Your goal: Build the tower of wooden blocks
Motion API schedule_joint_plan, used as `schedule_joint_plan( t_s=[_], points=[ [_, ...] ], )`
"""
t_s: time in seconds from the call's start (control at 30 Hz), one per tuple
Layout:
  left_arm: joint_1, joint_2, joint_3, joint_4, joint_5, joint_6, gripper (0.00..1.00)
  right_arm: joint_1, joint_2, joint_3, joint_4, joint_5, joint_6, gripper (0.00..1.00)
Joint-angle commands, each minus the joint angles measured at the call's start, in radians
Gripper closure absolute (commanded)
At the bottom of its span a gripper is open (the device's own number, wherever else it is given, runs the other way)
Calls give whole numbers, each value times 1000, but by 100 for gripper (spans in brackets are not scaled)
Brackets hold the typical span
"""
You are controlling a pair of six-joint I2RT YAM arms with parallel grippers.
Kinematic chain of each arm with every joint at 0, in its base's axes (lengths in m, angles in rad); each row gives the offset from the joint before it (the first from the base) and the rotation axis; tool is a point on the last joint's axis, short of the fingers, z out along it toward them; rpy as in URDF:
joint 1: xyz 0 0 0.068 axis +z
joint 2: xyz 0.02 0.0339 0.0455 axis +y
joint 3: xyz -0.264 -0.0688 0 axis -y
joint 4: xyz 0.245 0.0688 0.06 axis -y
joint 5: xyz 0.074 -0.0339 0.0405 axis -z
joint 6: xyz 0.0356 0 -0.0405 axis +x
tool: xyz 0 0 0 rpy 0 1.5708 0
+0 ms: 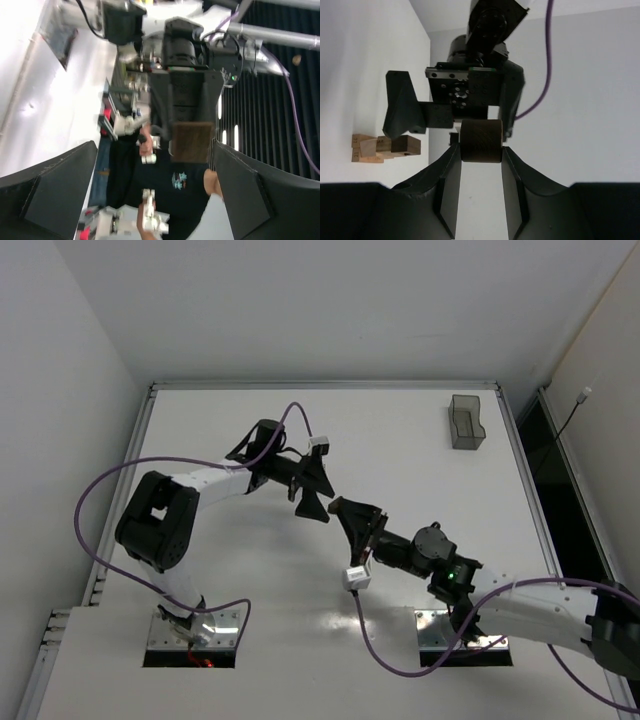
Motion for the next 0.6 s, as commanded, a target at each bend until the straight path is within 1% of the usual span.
schedule_joint_plan(
  t_s=[0.0, 0.07, 0.1, 0.13, 0.2, 0.23, 0.27, 0.3, 0.33, 0.37, 0.4, 0.43, 0.47, 0.5, 0.53, 0.57],
  points=[
    [50, -94, -30, 40, -25, 42, 0, 18, -42, 33, 9, -7, 9, 100],
    [82, -127, -52, 29, -49, 51, 0, 18, -74, 22, -22, -6, 18, 100],
    [99, -165, -76, 29, -82, 64, 0, 27, -106, 22, -40, 16, 35, 100],
    [146, -186, -76, -9, -102, 77, 0, 36, -127, 22, -95, 27, 53, 100],
    [212, -226, -89, -101, -144, 195, 0, 47, -186, 40, -169, 82, 162, 100],
    [291, -261, -73, -223, -203, 252, 0, 47, -186, 63, -219, 113, 220, 100],
    [336, -278, -73, -286, -240, 356, 0, 57, -186, 94, -330, 197, 392, 100],
    [382, -298, -63, -339, -284, 398, 0, 57, -177, 178, -394, 243, 497, 100],
    [474, -317, -63, -427, -384, 436, 0, 39, -134, 226, -454, 278, 601, 100],
    [516, -363, -63, -460, -433, 496, 0, 13, -100, 328, -599, 308, 786, 100],
    [553, -383, -63, -501, -488, 528, 0, 1, -59, 382, -670, 335, 872, 100],
    [591, -404, -75, -537, -586, 544, 0, -13, -10, 442, -743, 349, 955, 100],
    [649, -429, -87, -569, -630, 554, 0, -27, 95, 503, -884, 339, 1031, 100],
    [671, -478, -96, -586, -671, 579, 0, -66, 122, 590, -919, 298, 1144, 100],
    [685, -501, -107, -601, -772, 594, 0, -77, 135, 622, -937, 250, 1196, 100],
    [694, -522, -107, -641, -833, 605, 0, -77, 150, 686, -972, 201, 1230, 100]
  ],
)
